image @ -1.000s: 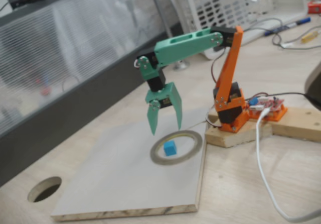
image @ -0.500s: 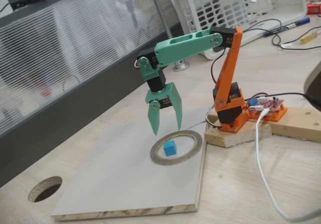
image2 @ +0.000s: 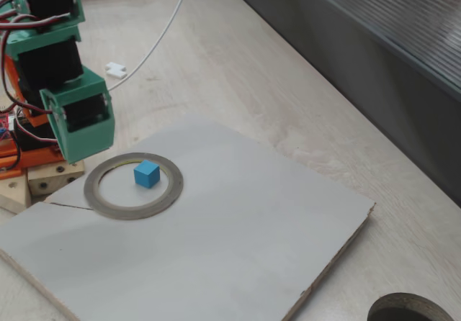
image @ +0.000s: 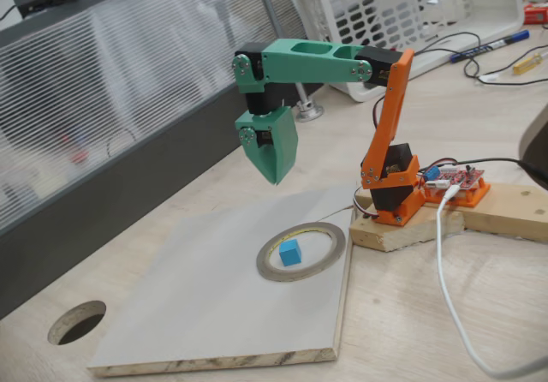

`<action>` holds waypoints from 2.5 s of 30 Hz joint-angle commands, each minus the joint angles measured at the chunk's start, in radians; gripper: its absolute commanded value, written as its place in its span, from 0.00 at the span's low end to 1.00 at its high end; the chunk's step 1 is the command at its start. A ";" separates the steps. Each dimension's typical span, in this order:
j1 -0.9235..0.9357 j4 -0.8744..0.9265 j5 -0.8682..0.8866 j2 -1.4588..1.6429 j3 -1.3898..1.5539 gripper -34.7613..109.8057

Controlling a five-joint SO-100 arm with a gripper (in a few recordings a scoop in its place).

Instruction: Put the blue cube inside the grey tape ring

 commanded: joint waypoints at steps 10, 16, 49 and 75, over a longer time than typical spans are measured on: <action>0.026 0.115 0.008 0.032 -0.025 0.26; 0.023 0.117 0.003 0.031 -0.031 0.26; 0.020 0.121 0.006 0.012 -0.025 0.26; 0.020 0.121 0.006 0.012 -0.025 0.26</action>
